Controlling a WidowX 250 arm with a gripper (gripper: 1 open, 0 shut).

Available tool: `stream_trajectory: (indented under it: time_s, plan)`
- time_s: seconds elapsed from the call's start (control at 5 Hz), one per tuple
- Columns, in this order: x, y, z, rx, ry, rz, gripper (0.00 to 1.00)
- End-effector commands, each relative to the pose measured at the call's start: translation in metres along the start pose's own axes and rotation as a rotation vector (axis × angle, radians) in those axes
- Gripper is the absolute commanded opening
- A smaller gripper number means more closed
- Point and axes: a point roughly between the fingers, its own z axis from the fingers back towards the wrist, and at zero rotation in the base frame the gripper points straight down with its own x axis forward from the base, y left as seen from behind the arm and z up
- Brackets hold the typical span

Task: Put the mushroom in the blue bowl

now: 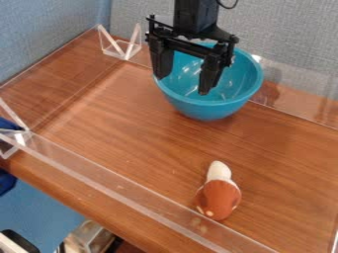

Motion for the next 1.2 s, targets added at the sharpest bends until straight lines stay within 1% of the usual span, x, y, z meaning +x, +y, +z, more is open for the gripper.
stream_trajectory:
  time_s: [0.0,0.2,0.4,0.6,0.8,1.0]
  plan:
    - [0.0,-0.003,-0.004,0.002,0.004,-0.004,1.0]
    - [0.003,-0.01,-0.007,0.006,-0.001,-0.01,1.0]
    - [-0.001,-0.022,-0.008,0.01,-0.006,-0.025,1.0]
    - [-0.014,-0.047,-0.008,0.013,-0.015,-0.068,1.0]
    - [-0.03,-0.076,-0.012,0.018,-0.022,-0.12,1.0]
    - [-0.023,-0.074,-0.015,0.035,-0.04,-0.115,1.0]
